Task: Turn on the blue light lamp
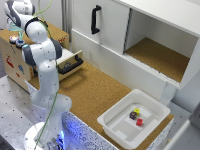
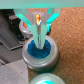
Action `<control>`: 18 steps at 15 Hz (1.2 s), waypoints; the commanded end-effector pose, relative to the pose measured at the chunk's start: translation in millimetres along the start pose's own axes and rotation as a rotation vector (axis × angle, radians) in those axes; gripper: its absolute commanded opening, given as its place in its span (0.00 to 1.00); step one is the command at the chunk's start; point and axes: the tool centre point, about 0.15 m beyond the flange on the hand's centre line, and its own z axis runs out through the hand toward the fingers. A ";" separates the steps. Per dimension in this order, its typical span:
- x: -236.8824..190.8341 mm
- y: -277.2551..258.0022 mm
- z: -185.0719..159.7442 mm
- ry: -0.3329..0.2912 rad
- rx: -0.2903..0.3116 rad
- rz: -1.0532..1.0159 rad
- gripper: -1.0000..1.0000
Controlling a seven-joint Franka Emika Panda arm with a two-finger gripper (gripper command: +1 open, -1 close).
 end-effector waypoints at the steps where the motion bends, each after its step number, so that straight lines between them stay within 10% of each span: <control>1: 11.1 6.4 1.4 -0.097 0.040 0.000 0.00; 7: 10.1 -6.2 7.8 -0.121 0.030 -0.024 0.00; 10: 5.9 -12.4 16.9 -0.136 -0.069 -0.043 0.00; 13: 5.6 -14.0 5.7 -0.045 -0.077 0.019 0.00; 14: 5.9 -18.1 -8.7 -0.001 -0.115 0.031 1.00; 18: 0.8 -43.7 -85.1 0.066 -0.283 0.053 1.00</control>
